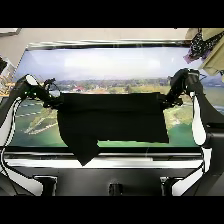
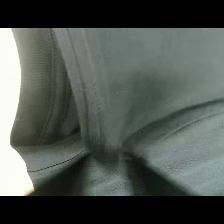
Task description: Fold the clothes and pants, and hang the long-sleeved shirts on hangers.
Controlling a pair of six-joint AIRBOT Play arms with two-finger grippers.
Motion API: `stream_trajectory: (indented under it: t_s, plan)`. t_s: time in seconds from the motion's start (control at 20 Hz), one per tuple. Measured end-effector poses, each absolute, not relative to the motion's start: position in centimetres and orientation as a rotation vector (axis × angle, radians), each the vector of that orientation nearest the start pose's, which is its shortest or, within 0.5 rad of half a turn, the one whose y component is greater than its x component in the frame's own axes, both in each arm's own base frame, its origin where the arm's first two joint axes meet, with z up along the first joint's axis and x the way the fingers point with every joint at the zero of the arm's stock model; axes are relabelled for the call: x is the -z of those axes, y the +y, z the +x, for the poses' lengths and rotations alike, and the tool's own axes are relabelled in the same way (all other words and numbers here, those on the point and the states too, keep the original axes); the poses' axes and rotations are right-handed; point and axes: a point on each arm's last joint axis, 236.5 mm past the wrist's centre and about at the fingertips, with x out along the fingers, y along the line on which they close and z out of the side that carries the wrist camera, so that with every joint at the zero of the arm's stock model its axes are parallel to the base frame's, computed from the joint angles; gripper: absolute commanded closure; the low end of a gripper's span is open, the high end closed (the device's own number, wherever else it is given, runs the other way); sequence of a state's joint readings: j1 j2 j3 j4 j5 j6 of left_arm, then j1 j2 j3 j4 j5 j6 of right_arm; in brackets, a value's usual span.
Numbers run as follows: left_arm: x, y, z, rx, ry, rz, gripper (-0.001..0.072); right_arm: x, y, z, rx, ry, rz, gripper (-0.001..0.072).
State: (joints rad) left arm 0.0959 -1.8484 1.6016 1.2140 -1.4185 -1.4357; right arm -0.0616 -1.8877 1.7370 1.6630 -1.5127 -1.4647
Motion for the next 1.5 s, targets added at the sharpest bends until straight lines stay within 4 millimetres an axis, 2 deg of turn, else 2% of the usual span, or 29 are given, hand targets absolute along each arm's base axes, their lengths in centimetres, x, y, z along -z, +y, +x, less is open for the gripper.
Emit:
stream_trajectory:
  t_s: [0.05, 0.2, 0.35, 0.45, 0.6, 0.65, 0.8, 0.95, 1.1, 1.25, 1.4, 1.5]
  plan:
    - [7.8, -3.8, 43.6, 0.255, 1.6, -0.308, 0.0298, 7.2, -0.8, 43.9, 0.078, 1.663, 0.201, 0.022]
    - [5.7, -2.2, 44.5, 0.231, 1.556, -0.316, 0.0298, 6.0, -2.2, 43.9, 0.112, 1.642, 0.192, 0.0209]
    - [2.1, 0.5, 44.4, 0.188, 1.484, -0.38, 0.0297, 2.9, -4.7, 43.9, 0.122, 1.567, 0.276, 0.0214]
    - [0.4, 2.3, 42.8, 0.154, 1.455, -0.459, 0.0298, 0.8, -6.0, 43.0, 0.083, 1.519, 0.383, 0.0219]
    - [-0.2, 3.0, 37.5, 0.086, 1.474, -0.617, 0.0298, -0.6, -7.4, 40.2, 0.042, 1.465, 0.544, 0.0219]
    - [0.0, 2.6, 35.5, 0.061, 1.486, -0.663, 0.0298, -0.6, -7.6, 39.1, 0.041, 1.453, 0.584, 0.0219]
    - [1.0, -0.4, 29.7, 0.032, 1.505, -0.812, 0.0298, 0.1, -7.2, 36.4, 0.043, 1.43, 0.667, 0.0229]
    - [2.6, -3.7, 25.5, 0.03, 1.5, -0.948, 0.0298, 1.0, -5.7, 34.7, 0.026, 1.43, 0.718, 0.023]
    - [4.7, -6.3, 22.2, 0.032, 1.539, -1.022, 0.0298, 1.3, -4.0, 33.9, -0.004, 1.439, 0.733, 0.023]
    - [6.8, -8.5, 19.7, 0.034, 1.593, -1.038, 0.0298, 1.0, -2.6, 33.8, -0.031, 1.433, 0.714, 0.0229]
    - [8.4, -9.8, 18.6, 0.016, 1.611, -1.028, 0.0299, 0.8, -1.2, 33.9, -0.052, 1.437, 0.7, 0.023]
    - [9.1, -10.3, 18.6, 0.005, 1.603, -1.015, 0.0298, 0.7, -0.6, 33.9, -0.061, 1.44, 0.7, 0.023]
